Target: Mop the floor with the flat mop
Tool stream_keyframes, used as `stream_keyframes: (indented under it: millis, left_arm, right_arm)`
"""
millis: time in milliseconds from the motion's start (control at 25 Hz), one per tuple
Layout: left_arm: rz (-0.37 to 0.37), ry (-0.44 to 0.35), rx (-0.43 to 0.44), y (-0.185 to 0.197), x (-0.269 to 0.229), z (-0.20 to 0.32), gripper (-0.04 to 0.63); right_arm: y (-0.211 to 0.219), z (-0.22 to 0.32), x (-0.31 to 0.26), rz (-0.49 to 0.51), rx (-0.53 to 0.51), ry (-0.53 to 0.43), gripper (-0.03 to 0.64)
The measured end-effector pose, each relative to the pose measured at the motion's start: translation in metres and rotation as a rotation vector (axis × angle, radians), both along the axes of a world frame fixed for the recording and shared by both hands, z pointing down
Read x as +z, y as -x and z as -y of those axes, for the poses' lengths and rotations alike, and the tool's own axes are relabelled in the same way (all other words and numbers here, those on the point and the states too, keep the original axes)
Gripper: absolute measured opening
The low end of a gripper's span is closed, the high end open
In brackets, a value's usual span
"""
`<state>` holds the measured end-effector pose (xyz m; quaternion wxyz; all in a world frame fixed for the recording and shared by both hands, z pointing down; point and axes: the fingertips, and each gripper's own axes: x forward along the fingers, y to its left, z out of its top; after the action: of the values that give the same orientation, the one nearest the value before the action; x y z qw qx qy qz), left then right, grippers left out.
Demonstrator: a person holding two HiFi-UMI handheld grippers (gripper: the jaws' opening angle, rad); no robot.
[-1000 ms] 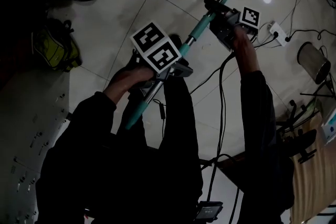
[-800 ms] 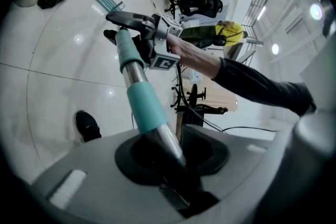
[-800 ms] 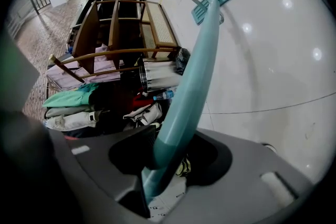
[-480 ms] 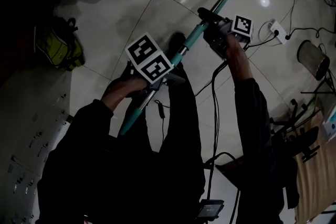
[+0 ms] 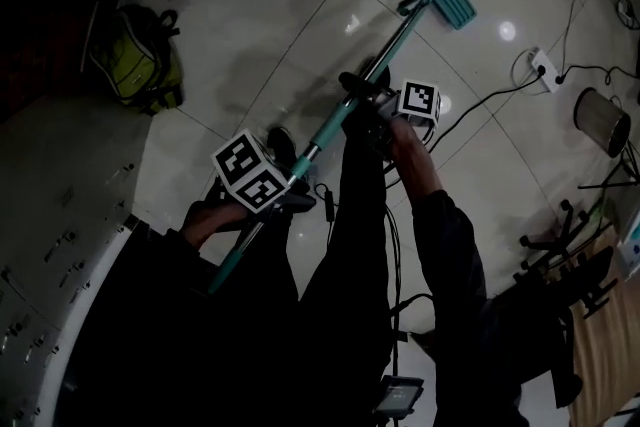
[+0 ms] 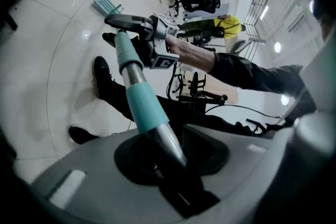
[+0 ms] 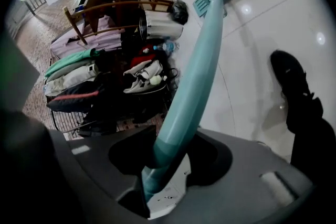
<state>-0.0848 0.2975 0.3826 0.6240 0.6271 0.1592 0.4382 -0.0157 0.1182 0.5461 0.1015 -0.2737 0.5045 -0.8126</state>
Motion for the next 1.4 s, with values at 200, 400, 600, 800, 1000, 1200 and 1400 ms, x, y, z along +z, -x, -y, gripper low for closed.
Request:
stream_keyframes:
  millis: [200,400,600,800,1000,1200,1400]
  left_arm:
    - [0.027,0.035,-0.013,0.072,-0.008,-0.064,0.138]
    - [0.040,0.070,-0.020,0.116,-0.007,-0.105,0.141]
    - [0.034,0.065,-0.018,0.129,0.002,-0.118,0.141]
    - [0.021,0.068,-0.024,0.107,0.003,-0.100,0.141]
    - [0.018,0.057,-0.011,0.057,0.007,-0.059,0.141]
    - [0.015,0.047,0.013,-0.012,0.015,0.001,0.142]
    - [0.009,0.055,0.008,-0.088,0.020,0.059,0.141]
  right_arm:
    - [0.080,-0.069,0.000,0.034,-0.043,0.039,0.178]
    - [0.129,-0.114,0.005,0.071,-0.043,0.082,0.178]
    - [0.140,-0.128,0.013,0.055,-0.051,0.081,0.178]
    - [0.118,-0.109,0.013,0.047,-0.023,0.073,0.178]
    - [0.062,-0.066,0.015,0.036,0.025,0.072,0.178]
    - [-0.012,-0.006,0.022,0.025,0.041,0.058,0.178]
    - [-0.087,0.053,0.025,0.044,0.004,0.028,0.179]
